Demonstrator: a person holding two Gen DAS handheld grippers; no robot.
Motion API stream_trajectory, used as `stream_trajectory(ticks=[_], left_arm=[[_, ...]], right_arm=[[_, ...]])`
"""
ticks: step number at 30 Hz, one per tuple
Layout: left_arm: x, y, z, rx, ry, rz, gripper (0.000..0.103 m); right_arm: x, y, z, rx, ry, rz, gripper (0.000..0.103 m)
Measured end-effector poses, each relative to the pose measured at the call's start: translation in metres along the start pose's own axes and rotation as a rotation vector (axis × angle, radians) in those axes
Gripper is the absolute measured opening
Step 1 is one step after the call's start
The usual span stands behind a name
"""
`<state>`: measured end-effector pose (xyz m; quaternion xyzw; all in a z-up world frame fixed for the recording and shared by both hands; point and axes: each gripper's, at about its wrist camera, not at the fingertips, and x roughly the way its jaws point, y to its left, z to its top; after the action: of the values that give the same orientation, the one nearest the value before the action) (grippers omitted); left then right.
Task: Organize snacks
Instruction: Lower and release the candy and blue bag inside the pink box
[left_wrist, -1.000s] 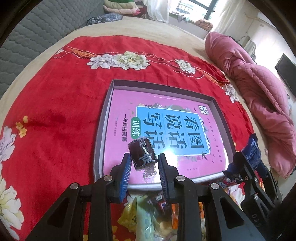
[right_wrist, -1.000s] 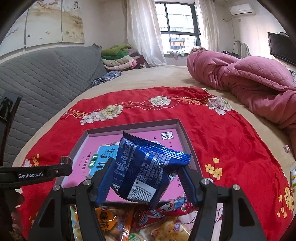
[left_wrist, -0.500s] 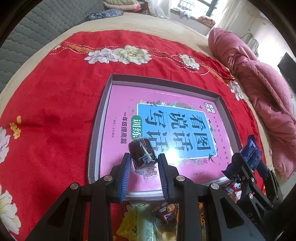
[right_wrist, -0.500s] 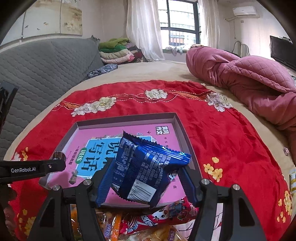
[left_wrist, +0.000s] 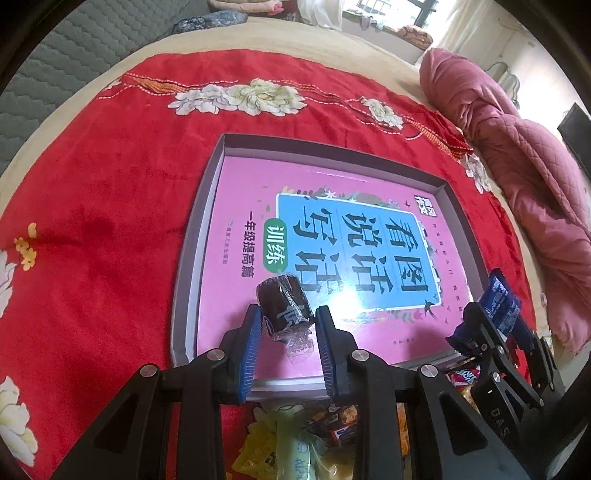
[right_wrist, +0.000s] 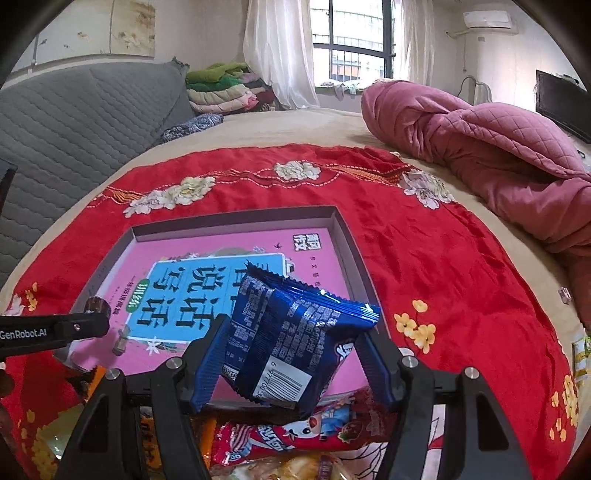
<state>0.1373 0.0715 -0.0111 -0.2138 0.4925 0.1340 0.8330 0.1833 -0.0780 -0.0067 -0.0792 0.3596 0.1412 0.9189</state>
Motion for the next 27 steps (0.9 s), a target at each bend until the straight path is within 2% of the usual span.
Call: stream_trajectory(ticks=[16, 27], left_arm=[[0.012, 0.0, 0.0, 0.006, 0.022, 0.012, 0.03], [0.021, 0.002, -0.002, -0.001, 0.045, 0.009, 0.03]], right_arm=[[0.015, -0.014, -0.011, 0.018, 0.072, -0.059, 0.066], [0.013, -0.018, -0.011, 0.037, 0.063, -0.046, 0.066]])
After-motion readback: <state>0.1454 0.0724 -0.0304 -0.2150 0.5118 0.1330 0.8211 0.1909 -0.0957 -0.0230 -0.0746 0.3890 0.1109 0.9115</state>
